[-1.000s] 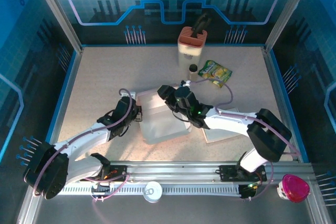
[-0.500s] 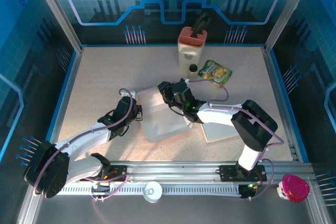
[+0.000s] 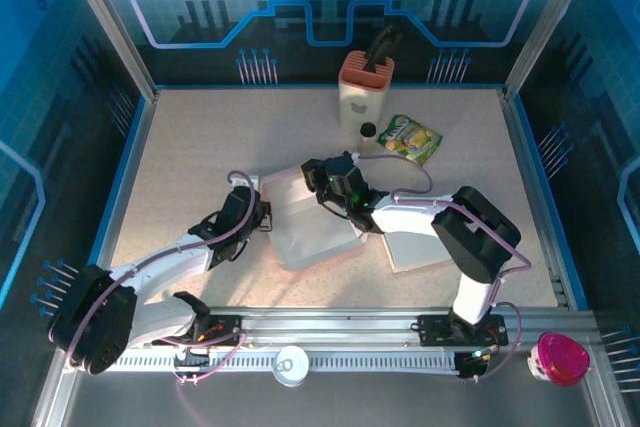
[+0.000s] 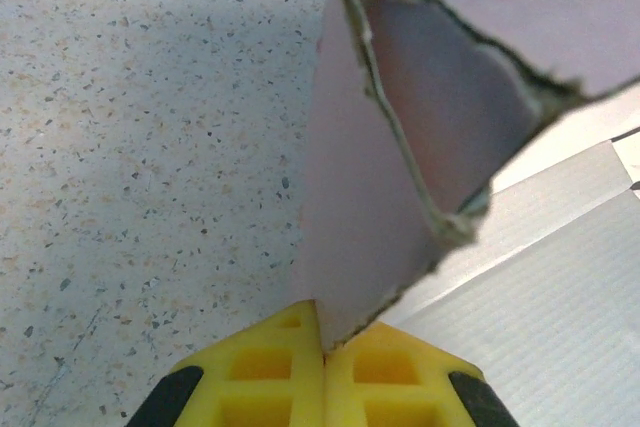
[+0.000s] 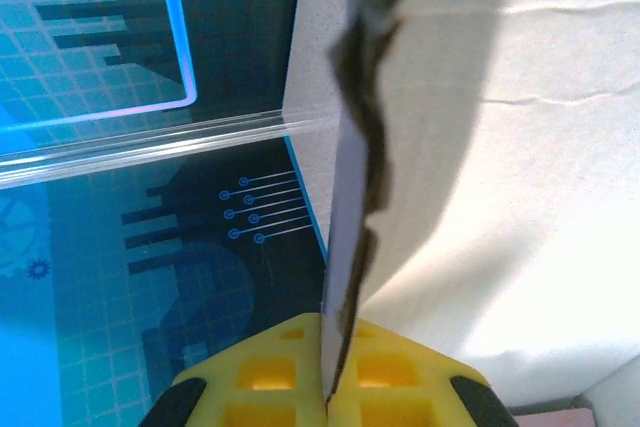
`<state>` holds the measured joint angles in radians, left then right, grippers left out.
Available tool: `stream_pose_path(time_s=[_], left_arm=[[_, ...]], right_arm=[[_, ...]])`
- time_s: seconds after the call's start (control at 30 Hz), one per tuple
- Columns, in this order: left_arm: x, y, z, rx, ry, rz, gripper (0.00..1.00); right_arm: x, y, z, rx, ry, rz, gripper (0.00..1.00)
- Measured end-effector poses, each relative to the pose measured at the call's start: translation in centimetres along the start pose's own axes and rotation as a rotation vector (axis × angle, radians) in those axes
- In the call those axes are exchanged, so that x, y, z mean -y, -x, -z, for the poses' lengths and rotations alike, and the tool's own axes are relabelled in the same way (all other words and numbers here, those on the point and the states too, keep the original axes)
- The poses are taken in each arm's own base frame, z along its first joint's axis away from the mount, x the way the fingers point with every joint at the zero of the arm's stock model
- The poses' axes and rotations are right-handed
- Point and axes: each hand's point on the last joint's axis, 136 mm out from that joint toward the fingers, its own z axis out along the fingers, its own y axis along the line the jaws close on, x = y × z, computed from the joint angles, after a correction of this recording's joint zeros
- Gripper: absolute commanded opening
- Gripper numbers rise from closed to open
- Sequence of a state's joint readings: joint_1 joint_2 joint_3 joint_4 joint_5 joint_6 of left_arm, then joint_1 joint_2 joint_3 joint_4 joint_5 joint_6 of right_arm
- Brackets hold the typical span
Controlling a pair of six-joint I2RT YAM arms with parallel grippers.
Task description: Fold the paper box
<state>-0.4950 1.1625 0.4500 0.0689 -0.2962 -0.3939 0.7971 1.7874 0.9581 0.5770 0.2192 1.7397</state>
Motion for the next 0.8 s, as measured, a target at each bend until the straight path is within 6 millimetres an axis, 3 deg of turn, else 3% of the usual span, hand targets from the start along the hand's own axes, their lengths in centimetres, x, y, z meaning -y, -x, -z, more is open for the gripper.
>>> stream_pose_path(time_s=[0.13,0.5,0.8], left_arm=[[0.0,-0.6,-0.7,0.013,-0.011,-0.001,0.21],[0.7,0.1,-2.3,0.066,-0.036,-0.001,0.27],[0.6,-0.1,-2.9,0.088,-0.023,-0.007,0.26]], right_arm=[[0.6,0.0,0.0,0.001,-0.036,-0.011,0.00],[0.8,0.8,-0.2,0.007,-0.063,-0.024,0.00],[0.8,0.7,-0.2,0.004,-0.064,-0.027,0.00]])
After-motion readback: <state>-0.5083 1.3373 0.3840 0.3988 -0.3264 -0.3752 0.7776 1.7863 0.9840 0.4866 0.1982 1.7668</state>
